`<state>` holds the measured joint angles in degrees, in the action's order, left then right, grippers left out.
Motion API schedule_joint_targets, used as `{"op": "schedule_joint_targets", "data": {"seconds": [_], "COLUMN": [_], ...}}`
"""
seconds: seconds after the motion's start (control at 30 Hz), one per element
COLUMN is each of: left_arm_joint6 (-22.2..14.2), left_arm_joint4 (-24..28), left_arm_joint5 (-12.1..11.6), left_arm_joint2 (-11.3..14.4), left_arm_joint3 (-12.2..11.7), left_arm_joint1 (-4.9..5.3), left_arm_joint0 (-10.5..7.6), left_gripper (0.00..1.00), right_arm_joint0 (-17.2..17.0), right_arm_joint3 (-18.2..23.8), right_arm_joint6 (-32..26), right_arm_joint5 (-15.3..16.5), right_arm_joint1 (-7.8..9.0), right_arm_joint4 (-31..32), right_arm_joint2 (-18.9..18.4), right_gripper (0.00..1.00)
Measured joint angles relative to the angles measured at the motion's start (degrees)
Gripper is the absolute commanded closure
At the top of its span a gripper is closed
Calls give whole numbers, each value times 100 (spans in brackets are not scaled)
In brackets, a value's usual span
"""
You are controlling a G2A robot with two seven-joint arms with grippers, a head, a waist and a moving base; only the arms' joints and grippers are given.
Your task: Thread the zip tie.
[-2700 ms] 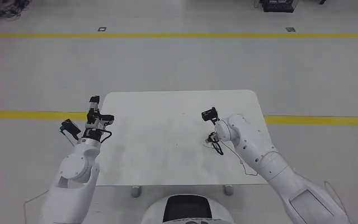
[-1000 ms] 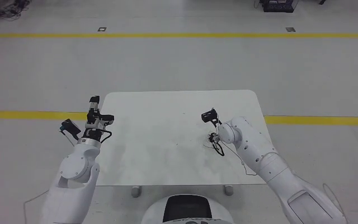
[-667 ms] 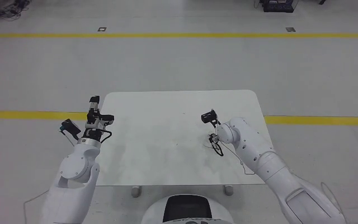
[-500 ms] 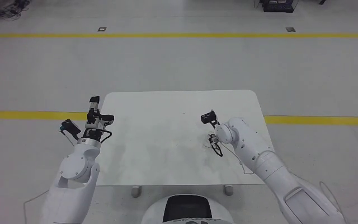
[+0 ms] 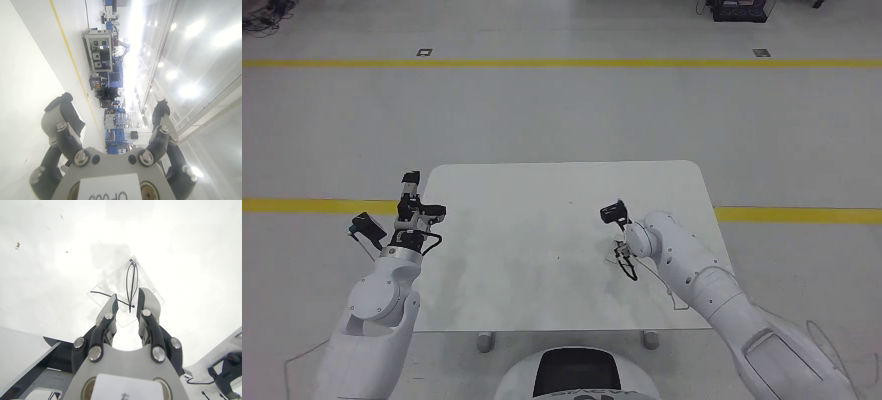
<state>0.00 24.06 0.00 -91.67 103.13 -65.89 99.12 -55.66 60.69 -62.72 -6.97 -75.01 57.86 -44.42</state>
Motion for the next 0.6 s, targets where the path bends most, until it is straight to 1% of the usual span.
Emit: {"op": "schedule_joint_targets", "data": {"seconds": [0.6], "left_arm_joint6": [0], "left_arm_joint4": [0], "left_arm_joint5": [0], "left_arm_joint2": [0], "left_arm_joint3": [0], "left_arm_joint1": [0], "left_arm_joint0": [0], "left_gripper": [0], "right_arm_joint0": [160], "right_arm_joint3": [-573], "right_arm_joint6": [152], "right_arm_joint5": [-35], "right_arm_joint1": [-209], "right_arm_joint4": [-25], "right_arm_joint2": [160], "right_gripper": [80]}}
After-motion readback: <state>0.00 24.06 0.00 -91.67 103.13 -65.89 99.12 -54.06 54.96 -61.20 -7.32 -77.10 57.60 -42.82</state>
